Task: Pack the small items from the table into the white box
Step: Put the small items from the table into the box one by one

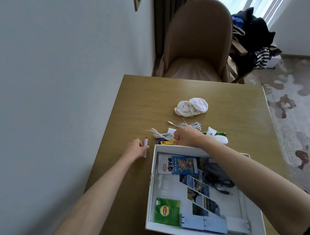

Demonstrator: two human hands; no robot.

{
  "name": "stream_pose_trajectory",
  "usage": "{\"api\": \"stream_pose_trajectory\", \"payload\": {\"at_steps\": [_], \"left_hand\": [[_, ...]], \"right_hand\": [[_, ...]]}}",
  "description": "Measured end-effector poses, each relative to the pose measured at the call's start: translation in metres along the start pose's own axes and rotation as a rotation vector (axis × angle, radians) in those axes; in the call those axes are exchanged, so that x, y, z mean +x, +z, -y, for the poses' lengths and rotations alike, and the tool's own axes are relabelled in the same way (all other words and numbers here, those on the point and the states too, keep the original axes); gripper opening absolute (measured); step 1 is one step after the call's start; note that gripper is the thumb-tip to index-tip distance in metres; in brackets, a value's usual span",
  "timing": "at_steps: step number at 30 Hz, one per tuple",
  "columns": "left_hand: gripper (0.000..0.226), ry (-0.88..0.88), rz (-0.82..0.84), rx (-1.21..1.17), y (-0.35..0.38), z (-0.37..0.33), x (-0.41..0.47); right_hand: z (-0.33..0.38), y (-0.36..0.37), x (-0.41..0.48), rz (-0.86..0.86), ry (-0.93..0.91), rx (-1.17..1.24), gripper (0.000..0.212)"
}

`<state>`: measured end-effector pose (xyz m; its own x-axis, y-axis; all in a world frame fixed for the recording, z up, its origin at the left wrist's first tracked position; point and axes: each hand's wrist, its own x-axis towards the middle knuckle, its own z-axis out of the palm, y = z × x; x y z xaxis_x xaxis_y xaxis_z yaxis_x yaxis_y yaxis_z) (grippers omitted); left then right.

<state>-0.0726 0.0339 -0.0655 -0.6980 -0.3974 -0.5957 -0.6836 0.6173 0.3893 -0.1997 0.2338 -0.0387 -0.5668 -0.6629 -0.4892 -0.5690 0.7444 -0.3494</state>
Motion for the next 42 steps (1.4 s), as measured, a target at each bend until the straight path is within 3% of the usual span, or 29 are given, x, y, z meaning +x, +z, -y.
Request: {"api": "stream_pose_trajectory", "payload": {"at_steps": [4, 7, 10, 13, 18, 24, 30, 34, 37, 40, 42], "left_hand": [[0.029, 0.128, -0.099, -0.272, -0.016, 0.011, -0.033], [0.027, 0.253, -0.159, -0.386, -0.033, 0.012, -0.064], [0.022, 0.403, -0.168, -0.402, -0.045, 0.009, -0.097], [0.017, 0.549, -0.143, -0.397, -0.047, 0.004, -0.126], [0.019, 0.668, -0.113, -0.287, -0.031, 0.003, -0.152], [0.018, 0.692, -0.086, -0.300, -0.015, 0.008, -0.168], [0.024, 0.697, -0.145, -0.185, -0.005, 0.012, -0.179], [0.027, 0.688, -0.182, -0.103, 0.002, 0.014, -0.182], [0.026, 0.681, -0.203, -0.040, 0.008, 0.012, -0.184], [0.025, 0.691, -0.216, 0.028, 0.011, 0.005, -0.179], [0.022, 0.709, -0.221, 0.081, 0.014, -0.004, -0.175]], "right_hand": [[0.001, -0.012, -0.022, -0.118, 0.007, 0.146, 0.007], [0.009, -0.026, -0.055, -0.372, 0.006, 0.374, 0.004], [0.024, -0.036, -0.098, -0.639, -0.014, 0.670, 0.008], [0.035, -0.030, -0.144, -0.743, -0.007, 0.857, 0.014], [0.050, 0.020, -0.199, -0.546, 0.111, 0.960, 0.012], [0.069, 0.066, -0.183, -0.157, 0.169, 0.700, 0.021], [0.091, 0.085, -0.155, 0.064, 0.035, 0.346, 0.029], [0.099, 0.107, -0.144, 0.125, -0.003, 0.133, 0.043], [0.093, 0.116, -0.145, 0.113, 0.029, 0.132, 0.053], [0.075, 0.108, -0.156, -0.016, 0.104, 0.209, 0.051], [0.059, 0.101, -0.168, -0.114, 0.142, 0.199, 0.037]]}}
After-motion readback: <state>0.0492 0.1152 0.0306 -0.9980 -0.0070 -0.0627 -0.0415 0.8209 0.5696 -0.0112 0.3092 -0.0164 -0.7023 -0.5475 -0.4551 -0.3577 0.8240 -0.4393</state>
